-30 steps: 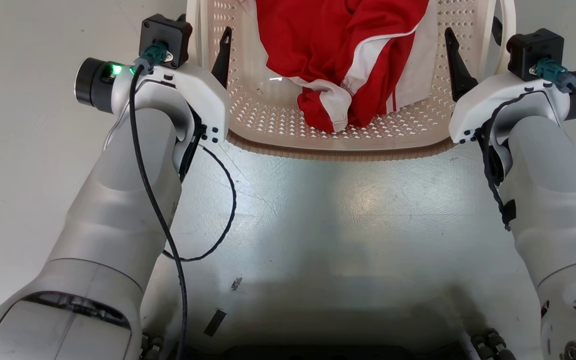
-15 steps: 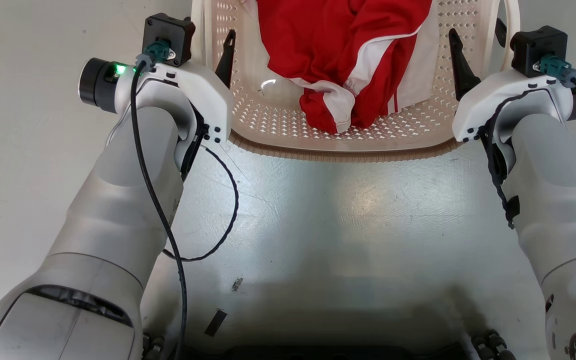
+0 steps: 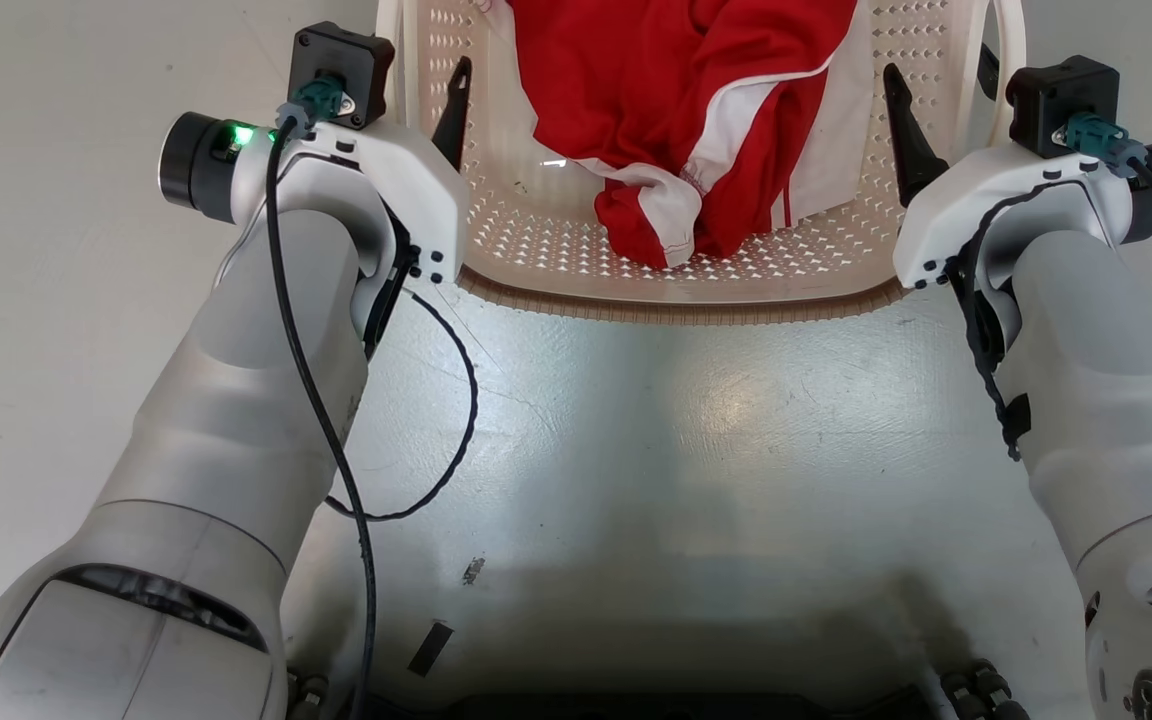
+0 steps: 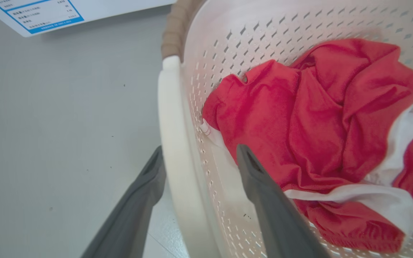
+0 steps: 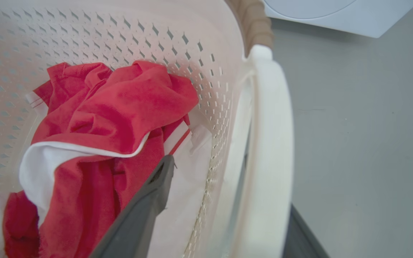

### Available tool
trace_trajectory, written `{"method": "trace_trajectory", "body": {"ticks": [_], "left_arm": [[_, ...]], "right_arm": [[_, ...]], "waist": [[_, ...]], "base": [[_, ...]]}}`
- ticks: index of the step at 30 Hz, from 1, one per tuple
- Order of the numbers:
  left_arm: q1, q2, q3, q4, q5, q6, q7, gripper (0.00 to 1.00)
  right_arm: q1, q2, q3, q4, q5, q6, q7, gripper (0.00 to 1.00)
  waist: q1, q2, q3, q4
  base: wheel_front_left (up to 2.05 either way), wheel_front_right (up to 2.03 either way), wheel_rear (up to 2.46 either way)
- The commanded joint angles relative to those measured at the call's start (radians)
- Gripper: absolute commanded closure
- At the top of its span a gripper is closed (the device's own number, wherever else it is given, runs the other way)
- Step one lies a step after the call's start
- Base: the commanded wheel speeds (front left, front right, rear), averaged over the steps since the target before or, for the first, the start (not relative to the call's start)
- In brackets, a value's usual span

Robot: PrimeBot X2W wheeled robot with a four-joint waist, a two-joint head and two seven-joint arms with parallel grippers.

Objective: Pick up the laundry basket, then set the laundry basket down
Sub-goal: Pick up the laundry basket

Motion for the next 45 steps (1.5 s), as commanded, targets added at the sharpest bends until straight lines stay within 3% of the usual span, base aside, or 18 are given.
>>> {"method": "trace_trajectory", "body": {"ticks": [1, 2, 3, 16, 28, 36, 45], "left_arm": [[0.000, 0.026, 0.006, -0.006, -0.010, 0.004, -0.005, 0.40], [-0.001, 0.026, 0.002, -0.008, -0.010, 0.001, -0.005, 0.97], [-0.002, 0.026, -0.002, -0.008, -0.010, 0.000, -0.005, 1.00], [0.028, 0.026, -0.031, 0.004, -0.057, -0.005, -0.005, 1.00], [0.153, 0.026, -0.105, 0.016, -0.165, 0.006, 0.006, 1.00], [0.269, 0.026, -0.154, 0.034, -0.231, 0.018, 0.020, 1.00], [0.419, 0.026, -0.180, 0.071, -0.291, 0.023, 0.036, 1.00]], "right_arm": [[0.038, 0.028, 0.020, 0.001, 0.008, 0.002, -0.006, 0.00], [0.038, 0.028, 0.024, -0.002, 0.013, 0.002, -0.006, 0.71], [0.039, 0.028, 0.027, -0.005, 0.018, 0.002, -0.006, 1.00], [0.066, 0.028, 0.055, 0.007, 0.012, 0.002, -0.006, 1.00], [0.137, 0.028, 0.130, 0.074, 0.016, 0.002, -0.006, 1.00], [0.245, 0.028, 0.273, 0.105, 0.149, 0.002, 0.019, 1.00], [0.401, 0.028, 0.518, 0.021, 0.368, 0.002, 0.134, 1.00]], "waist": [[0.0000, 0.0000, 0.001, -0.001], [0.0000, 0.0000, 0.001, 0.000], [0.0000, 0.0000, 0.002, 0.000], [0.0000, 0.0000, -0.037, 0.001], [0.0000, 0.0000, -0.199, -0.007], [0.0000, 0.0000, -0.361, -0.022], [0.0000, 0.0000, -0.578, -0.074]], "base": [[0.00, 0.00, 0.00], [0.00, 0.00, 0.00], [0.00, 0.00, 0.00], [0.00, 0.00, 0.00], [0.00, 0.00, 0.00], [0.00, 0.00, 0.00], [0.00, 0.00, 0.00]]}}
